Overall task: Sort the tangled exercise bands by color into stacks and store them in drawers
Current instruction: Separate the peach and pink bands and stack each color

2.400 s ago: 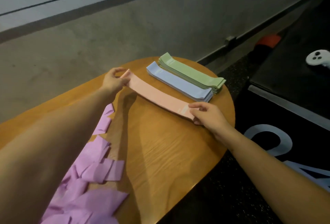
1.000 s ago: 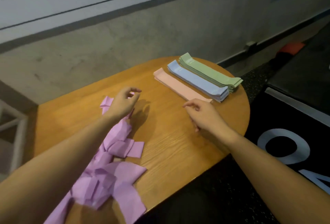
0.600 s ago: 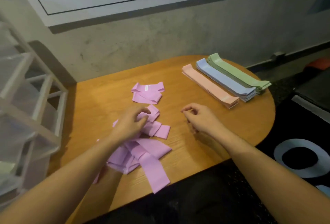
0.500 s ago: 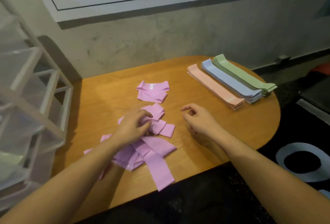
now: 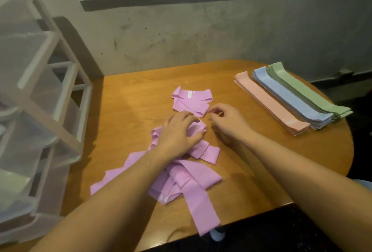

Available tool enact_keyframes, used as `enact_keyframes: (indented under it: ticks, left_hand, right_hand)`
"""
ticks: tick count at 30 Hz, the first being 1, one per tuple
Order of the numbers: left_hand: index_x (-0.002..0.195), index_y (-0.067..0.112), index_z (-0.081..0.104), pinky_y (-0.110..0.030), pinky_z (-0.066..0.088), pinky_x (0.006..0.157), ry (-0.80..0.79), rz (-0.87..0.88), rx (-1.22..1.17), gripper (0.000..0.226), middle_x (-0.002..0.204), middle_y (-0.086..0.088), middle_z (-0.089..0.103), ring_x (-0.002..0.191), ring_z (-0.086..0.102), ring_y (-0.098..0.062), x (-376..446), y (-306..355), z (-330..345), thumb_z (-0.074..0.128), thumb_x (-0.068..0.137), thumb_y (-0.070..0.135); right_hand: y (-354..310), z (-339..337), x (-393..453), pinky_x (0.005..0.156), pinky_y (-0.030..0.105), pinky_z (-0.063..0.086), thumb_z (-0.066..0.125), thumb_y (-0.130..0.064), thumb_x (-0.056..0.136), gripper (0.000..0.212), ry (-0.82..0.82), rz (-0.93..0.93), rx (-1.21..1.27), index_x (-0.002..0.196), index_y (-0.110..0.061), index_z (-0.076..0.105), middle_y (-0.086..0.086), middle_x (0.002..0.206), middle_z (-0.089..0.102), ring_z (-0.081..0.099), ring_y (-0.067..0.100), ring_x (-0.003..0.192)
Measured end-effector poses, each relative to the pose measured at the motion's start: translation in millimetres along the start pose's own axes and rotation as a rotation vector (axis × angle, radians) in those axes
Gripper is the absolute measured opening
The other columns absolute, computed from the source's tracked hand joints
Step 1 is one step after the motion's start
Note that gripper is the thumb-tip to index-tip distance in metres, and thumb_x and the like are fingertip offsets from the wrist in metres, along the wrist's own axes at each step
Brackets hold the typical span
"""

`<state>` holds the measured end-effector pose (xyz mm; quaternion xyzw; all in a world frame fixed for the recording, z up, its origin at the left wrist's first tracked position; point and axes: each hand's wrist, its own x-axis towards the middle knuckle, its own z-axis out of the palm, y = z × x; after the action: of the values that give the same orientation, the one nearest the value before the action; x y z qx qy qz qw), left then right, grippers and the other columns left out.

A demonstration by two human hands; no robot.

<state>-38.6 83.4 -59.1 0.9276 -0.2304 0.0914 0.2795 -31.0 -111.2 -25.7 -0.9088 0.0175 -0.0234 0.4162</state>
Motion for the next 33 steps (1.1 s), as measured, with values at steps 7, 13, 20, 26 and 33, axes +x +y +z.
enact_keyframes:
  ticks: [7, 13, 20, 26, 33]
  left_hand:
    - [0.114, 0.038, 0.068, -0.046, 0.038, 0.095, -0.071, 0.207, 0.206, 0.047, 0.121, 0.008, 0.061, 0.120, 0.055, -0.019, -6, -9, 26, 0.050, 0.083, 0.069]
    - [0.089, 0.024, 0.069, -0.038, 0.046, 0.067, -0.014, 0.255, 0.110, 0.030, 0.090, 0.002, 0.061, 0.081, 0.059, -0.023, -1, -16, 25, 0.059, 0.087, 0.053]
    - [0.082, 0.018, 0.064, -0.038, 0.046, 0.064, 0.052, 0.190, 0.188, 0.021, 0.078, 0.000, 0.063, 0.074, 0.057, -0.026, -8, -32, 4, 0.062, 0.086, 0.039]
    - [0.090, 0.021, 0.065, -0.040, 0.041, 0.067, 0.178, -0.134, 0.422, 0.012, 0.087, -0.002, 0.066, 0.083, 0.059, -0.033, -10, -67, -29, 0.072, 0.086, 0.029]
    - [0.107, 0.023, 0.066, -0.043, 0.034, 0.098, 0.214, -0.175, 0.251, 0.023, 0.118, 0.002, 0.063, 0.115, 0.055, -0.025, -1, -44, -32, 0.056, 0.089, 0.032]
  right_hand:
    - [4, 10, 59, 0.102, 0.029, 0.039, 0.055, -0.006, 0.088, 0.038, -0.029, -0.121, -0.227, 0.123, -0.011, 0.067, 0.011, 0.129, 0.065, 0.058, 0.025, 0.120]
    - [10, 22, 93, 0.107, 0.036, 0.038, 0.054, -0.011, 0.092, 0.046, -0.073, -0.104, -0.352, 0.137, -0.007, 0.056, 0.014, 0.141, 0.057, 0.051, 0.034, 0.128]
    - [25, 29, 98, 0.094, 0.039, 0.040, 0.057, -0.025, 0.093, 0.034, 0.028, -0.063, -0.424, 0.125, -0.023, 0.068, 0.010, 0.118, 0.063, 0.053, 0.034, 0.112]
    - [29, 30, 69, 0.082, 0.038, 0.033, 0.059, -0.048, 0.091, 0.027, 0.084, -0.102, -0.363, 0.098, -0.026, 0.073, 0.000, 0.095, 0.063, 0.052, 0.025, 0.101]
    - [35, 29, 2, 0.079, 0.033, 0.025, 0.058, -0.042, 0.094, 0.018, 0.161, -0.192, -0.236, 0.101, -0.038, 0.073, -0.014, 0.098, 0.071, 0.054, 0.019, 0.094]
